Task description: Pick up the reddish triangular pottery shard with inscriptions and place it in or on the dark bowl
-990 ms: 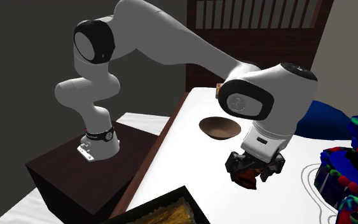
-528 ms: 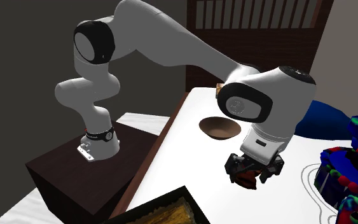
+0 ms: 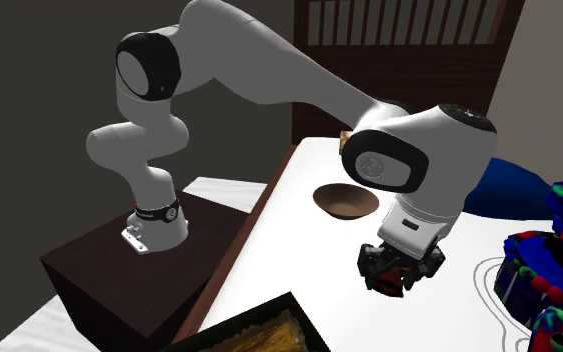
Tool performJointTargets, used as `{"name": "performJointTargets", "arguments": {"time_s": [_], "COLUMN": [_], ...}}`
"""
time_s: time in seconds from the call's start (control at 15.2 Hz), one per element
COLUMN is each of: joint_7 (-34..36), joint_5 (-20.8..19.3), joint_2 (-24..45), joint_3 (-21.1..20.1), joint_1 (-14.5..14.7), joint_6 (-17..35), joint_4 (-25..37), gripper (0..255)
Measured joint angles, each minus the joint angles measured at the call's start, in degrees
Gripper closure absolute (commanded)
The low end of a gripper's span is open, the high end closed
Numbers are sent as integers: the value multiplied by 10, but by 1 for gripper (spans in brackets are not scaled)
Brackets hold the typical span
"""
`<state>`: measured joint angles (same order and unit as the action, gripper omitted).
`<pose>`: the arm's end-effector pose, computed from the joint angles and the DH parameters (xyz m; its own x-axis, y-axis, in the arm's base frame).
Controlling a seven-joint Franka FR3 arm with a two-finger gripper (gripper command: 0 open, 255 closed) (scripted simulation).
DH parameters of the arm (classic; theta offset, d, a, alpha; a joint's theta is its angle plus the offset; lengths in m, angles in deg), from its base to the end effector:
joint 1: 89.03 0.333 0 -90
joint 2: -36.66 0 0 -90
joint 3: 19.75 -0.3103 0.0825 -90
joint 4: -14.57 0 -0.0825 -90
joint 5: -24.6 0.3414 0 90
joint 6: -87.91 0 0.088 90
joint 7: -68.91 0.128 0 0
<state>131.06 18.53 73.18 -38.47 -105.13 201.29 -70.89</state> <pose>0.6533 -0.0121 0.2989 0.4976 -0.8556 -0.1428 -0.8591 -0.5089 0.0553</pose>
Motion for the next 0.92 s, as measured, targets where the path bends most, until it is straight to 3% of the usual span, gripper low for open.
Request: {"name": "performJointTargets", "arguments": {"time_s": [0.92], "joint_7": [-2], "joint_5": [9], "joint_2": [-31], "joint_3": [-6], "joint_1": [-3], "joint_6": [-59], "joint_4": [30], "gripper": [255]}}
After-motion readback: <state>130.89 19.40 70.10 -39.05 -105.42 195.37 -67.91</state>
